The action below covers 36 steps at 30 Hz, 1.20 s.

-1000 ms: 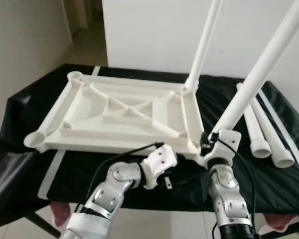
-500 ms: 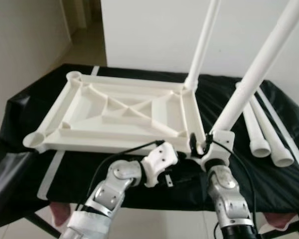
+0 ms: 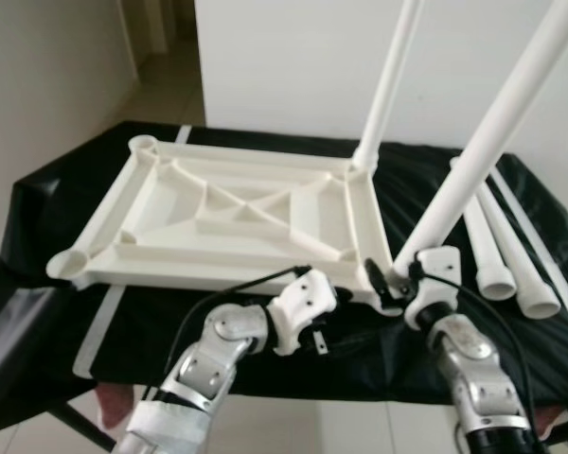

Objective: Building children table

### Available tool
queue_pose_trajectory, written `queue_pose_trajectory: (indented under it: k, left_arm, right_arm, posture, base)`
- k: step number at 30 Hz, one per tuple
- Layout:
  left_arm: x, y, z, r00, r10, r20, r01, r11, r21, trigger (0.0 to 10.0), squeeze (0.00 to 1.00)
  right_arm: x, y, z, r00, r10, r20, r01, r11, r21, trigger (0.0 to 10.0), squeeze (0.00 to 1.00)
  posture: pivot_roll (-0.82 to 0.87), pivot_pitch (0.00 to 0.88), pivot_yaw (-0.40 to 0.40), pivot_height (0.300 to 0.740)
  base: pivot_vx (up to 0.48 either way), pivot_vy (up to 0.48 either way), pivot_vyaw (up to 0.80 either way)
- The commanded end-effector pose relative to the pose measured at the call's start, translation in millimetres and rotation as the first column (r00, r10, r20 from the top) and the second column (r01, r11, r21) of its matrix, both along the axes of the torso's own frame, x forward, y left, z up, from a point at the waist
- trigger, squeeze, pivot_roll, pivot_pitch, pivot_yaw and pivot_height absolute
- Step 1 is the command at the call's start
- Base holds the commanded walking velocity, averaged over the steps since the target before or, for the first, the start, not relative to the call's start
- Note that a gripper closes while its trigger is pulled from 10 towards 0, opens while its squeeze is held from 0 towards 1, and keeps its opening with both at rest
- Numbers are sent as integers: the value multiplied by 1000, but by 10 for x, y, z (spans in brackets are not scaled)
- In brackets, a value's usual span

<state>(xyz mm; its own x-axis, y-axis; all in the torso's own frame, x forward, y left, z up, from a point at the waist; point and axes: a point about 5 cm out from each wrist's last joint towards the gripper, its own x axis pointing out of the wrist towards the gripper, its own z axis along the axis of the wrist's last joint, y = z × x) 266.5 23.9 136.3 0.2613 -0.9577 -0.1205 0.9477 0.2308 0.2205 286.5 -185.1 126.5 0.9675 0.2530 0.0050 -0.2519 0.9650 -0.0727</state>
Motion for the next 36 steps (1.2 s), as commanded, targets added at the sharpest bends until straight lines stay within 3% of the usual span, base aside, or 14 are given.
queue_pose_trajectory:
  k: [1, 8, 10, 11, 13, 14, 28, 29, 30, 36]
  left_arm:
    - [37, 10, 3, 999, 44, -5, -44, 999, -7, 10000, 0]
    - [47, 14, 12, 999, 45, 0, -45, 999, -7, 10000, 0]
    - [47, 17, 12, 999, 46, 1, -46, 999, -5, 10000, 0]
    - [48, 18, 14, 999, 46, 1, -46, 999, -5, 10000, 0]
    - [48, 18, 14, 999, 47, 2, -47, 999, -5, 10000, 0]
    - [48, 18, 14, 999, 48, 2, -48, 999, -5, 10000, 0]
    - [46, 18, 22, 999, 47, 1, -47, 999, -7, 10000, 0]
    - [45, 16, 24, 999, 46, 1, -46, 999, -8, 10000, 0]
    - [44, 15, 24, 999, 45, 1, -45, 999, -8, 10000, 0]
    - [35, 13, 19, 999, 42, -2, -42, 999, -8, 10000, 0]
  right_arm:
    - [9, 2, 5, 1000, 26, 3, -26, 1000, 3, 10000, 0]
    - [44, -109, 54, 989, 147, -22, -148, 988, -47, 10000, 0]
    - [52, -132, 50, 982, 189, -30, -191, 979, -74, 8941, 0]
    - [60, -154, 41, 979, 200, -39, -203, 975, -88, 3804, 0]
    - [64, -163, 38, 979, 199, -42, -202, 975, -91, 3804, 0]
    - [59, -164, 30, 978, 202, -45, -205, 975, -89, 0, 0]
    - [24, -177, -19, 974, 217, -60, -220, 974, -51, 0, 0]
    - [26, -177, -32, 977, 204, -65, -207, 977, -47, 4431, 0]
    - [27, -178, -41, 978, 195, -69, -198, 979, -46, 10000, 0]
    - [42, -161, -84, 992, 106, -74, -106, 994, 3, 10000, 0]
  posture:
    - [20, 0, -52, 740]
    - [24, 0, -52, 740]
    - [26, 0, -52, 740]
    - [27, 0, -52, 740]
    - [27, 0, -52, 740]
    - [29, 0, -53, 740]
    - [26, 0, -52, 740]
    - [23, 0, -52, 740]
    - [23, 0, -51, 740]
    - [22, 0, -53, 740]
  base:
    - [0, 0, 0]
    - [0, 0, 0]
    - [0, 0, 0]
    - [0, 0, 0]
    - [0, 0, 0]
    - [0, 0, 0]
    - [0, 0, 0]
    - [0, 0, 0]
    - [0, 0, 0]
    - [0, 0, 0]
